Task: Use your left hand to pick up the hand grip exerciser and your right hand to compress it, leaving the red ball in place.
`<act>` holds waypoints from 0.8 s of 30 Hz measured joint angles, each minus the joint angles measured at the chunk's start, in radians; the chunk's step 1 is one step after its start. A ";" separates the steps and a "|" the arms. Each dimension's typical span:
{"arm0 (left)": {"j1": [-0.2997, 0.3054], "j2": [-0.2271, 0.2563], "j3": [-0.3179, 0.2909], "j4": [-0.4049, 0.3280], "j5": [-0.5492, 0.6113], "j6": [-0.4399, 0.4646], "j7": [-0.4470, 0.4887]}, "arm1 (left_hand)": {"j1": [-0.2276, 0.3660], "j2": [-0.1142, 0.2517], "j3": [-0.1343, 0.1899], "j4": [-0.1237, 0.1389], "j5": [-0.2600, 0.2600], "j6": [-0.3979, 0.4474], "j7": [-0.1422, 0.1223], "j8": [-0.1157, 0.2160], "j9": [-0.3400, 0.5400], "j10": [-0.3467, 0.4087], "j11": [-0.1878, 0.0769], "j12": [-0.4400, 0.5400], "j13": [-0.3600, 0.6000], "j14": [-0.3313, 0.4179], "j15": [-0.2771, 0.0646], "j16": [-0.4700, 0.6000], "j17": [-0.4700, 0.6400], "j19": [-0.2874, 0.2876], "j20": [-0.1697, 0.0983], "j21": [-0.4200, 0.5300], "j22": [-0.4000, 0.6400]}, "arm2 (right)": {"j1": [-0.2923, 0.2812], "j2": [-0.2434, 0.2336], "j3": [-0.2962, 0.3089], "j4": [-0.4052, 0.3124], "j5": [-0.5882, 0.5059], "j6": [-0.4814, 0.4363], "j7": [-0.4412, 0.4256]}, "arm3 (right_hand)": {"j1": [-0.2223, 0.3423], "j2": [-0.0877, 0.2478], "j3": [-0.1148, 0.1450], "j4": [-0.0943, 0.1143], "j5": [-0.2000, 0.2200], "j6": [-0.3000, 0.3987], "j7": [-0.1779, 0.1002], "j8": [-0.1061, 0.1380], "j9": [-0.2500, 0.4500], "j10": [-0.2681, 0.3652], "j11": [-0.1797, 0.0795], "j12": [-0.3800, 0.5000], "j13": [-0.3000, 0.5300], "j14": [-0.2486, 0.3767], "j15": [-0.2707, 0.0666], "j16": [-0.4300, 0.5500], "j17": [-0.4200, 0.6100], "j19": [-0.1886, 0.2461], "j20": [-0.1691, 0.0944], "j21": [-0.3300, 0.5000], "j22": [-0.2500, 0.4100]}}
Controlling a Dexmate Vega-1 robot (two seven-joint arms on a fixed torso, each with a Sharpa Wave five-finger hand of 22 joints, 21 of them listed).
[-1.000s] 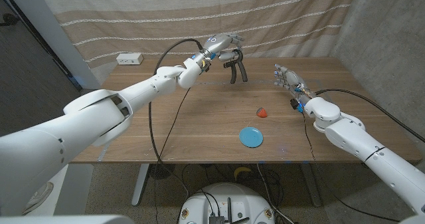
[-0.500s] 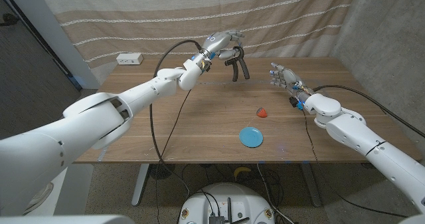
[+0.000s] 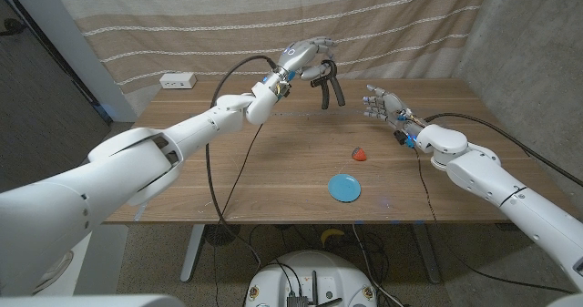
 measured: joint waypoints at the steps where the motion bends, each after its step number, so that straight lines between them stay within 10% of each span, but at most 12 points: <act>1: -0.001 -0.003 0.000 0.006 0.000 0.000 0.000 | 0.000 0.000 0.000 0.000 0.000 0.000 0.000 0.000 0.000 0.000 0.000 0.000 0.000 0.000 0.000 0.000 0.000 0.003 -0.003 0.002 0.000 | 0.000 0.000 0.000 0.000 0.003 0.000 0.008 | 0.000 0.000 -0.002 0.003 0.000 0.001 0.001 0.006 0.000 0.000 0.000 0.000 0.000 0.000 0.000 0.000 0.000 0.000 0.000 0.000 0.000; 24: -0.088 -0.109 0.088 0.288 -0.013 -0.156 0.211 | -0.013 0.000 0.000 -0.001 0.000 0.004 -0.004 0.000 0.000 0.008 -0.003 0.000 0.000 0.009 -0.002 0.000 0.005 0.014 -0.003 0.011 0.000 | 0.097 -0.004 -0.051 0.043 0.031 -0.077 0.125 | -0.049 -0.020 -0.033 0.019 0.004 0.011 0.003 0.011 0.000 -0.001 0.024 0.004 0.000 -0.007 0.018 0.000 0.005 0.003 0.014 -0.008 0.000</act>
